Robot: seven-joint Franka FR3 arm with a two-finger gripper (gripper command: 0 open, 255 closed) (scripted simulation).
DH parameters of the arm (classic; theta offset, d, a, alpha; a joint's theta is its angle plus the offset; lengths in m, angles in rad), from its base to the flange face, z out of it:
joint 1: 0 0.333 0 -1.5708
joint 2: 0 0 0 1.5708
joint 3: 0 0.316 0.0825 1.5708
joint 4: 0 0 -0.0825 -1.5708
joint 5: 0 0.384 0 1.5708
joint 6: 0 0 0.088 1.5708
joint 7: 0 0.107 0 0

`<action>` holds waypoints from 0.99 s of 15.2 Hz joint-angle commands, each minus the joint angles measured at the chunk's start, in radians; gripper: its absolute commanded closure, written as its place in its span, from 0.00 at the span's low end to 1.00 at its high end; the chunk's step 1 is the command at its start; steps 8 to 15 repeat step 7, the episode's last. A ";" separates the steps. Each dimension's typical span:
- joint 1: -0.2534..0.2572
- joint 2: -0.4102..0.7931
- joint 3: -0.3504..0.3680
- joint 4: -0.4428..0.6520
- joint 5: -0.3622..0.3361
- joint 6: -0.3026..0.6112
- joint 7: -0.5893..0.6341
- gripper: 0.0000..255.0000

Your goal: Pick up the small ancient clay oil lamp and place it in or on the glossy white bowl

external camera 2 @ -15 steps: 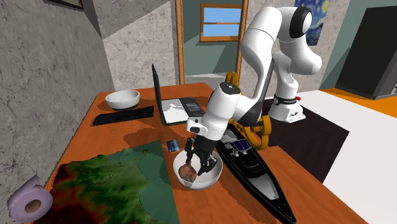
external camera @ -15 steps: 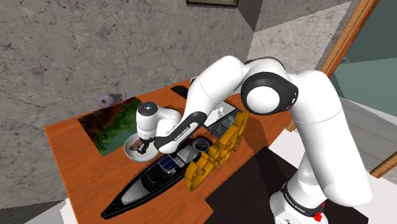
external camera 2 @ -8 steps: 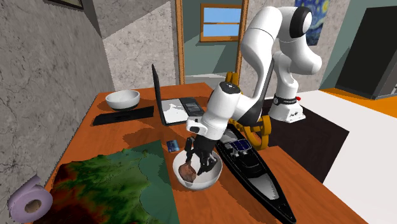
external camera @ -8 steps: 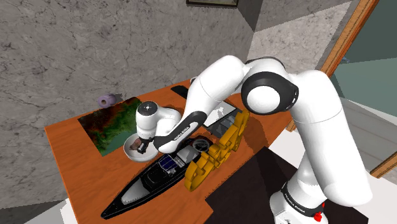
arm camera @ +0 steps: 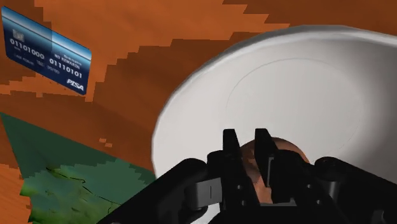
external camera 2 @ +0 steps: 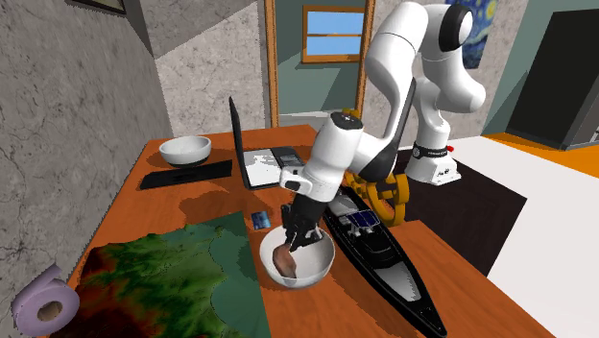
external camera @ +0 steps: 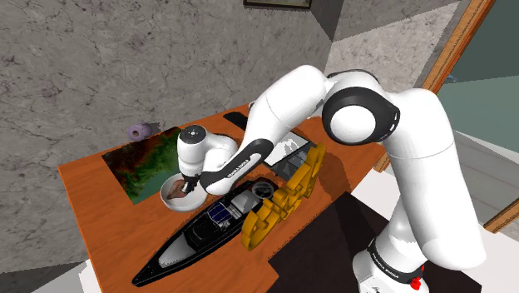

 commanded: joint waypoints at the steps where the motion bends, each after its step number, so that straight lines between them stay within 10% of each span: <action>1: 0.000 -0.023 0.011 -0.007 0.007 -0.012 -0.009 1.00; 5: -0.005 -0.043 0.017 -0.011 0.014 -0.029 -0.017 1.00; 6: -0.005 -0.043 0.017 -0.011 0.014 -0.029 -0.017 0.00; 7: 0.118 -0.044 -0.196 -0.181 -0.214 0.412 0.132 0.00; 15: 0.118 -0.044 -0.196 -0.181 -0.214 0.412 0.132 0.00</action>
